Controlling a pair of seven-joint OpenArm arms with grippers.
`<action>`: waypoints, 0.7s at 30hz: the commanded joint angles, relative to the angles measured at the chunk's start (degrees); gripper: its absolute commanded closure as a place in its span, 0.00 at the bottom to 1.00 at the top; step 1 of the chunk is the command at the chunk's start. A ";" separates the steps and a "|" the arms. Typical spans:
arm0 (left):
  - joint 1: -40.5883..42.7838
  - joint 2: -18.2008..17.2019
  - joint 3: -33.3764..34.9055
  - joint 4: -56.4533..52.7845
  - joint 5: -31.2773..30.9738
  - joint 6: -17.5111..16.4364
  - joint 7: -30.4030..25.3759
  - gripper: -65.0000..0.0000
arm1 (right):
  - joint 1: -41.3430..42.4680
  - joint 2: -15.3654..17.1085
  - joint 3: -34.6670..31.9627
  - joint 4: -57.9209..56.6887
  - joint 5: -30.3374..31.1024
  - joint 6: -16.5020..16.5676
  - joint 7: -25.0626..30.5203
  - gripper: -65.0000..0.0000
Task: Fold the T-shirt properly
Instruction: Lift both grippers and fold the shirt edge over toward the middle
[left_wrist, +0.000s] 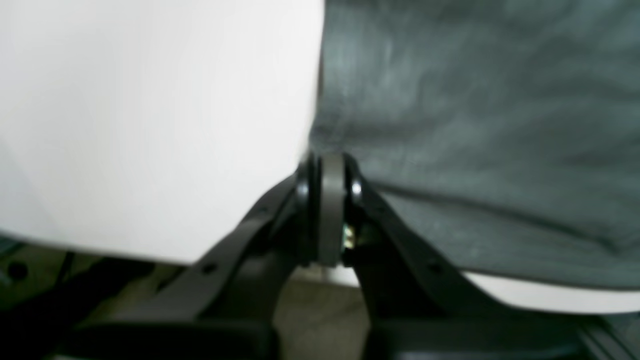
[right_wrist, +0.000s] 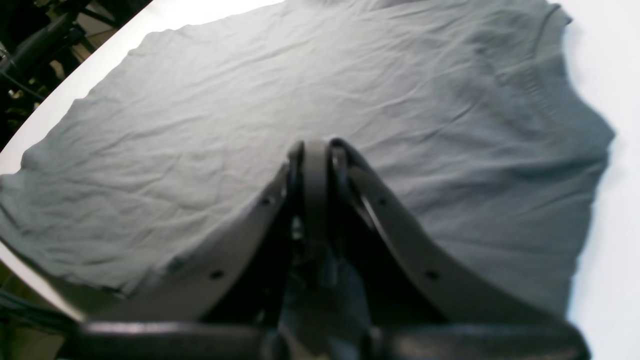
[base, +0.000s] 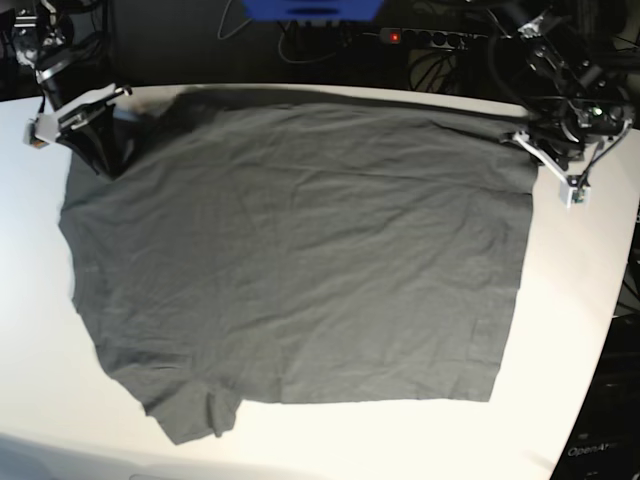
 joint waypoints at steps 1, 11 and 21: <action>-0.78 -0.62 -0.03 1.15 -0.30 0.12 -0.18 0.97 | 0.76 1.02 0.77 0.83 0.83 0.48 1.61 1.00; -5.36 -0.53 -0.03 1.15 -0.30 0.12 -0.18 0.97 | 6.21 2.60 0.86 0.65 0.83 0.48 -5.07 1.00; -11.07 -0.27 -0.20 0.44 -0.21 0.12 -0.18 0.97 | 12.80 4.19 0.86 0.48 0.83 0.48 -10.79 1.00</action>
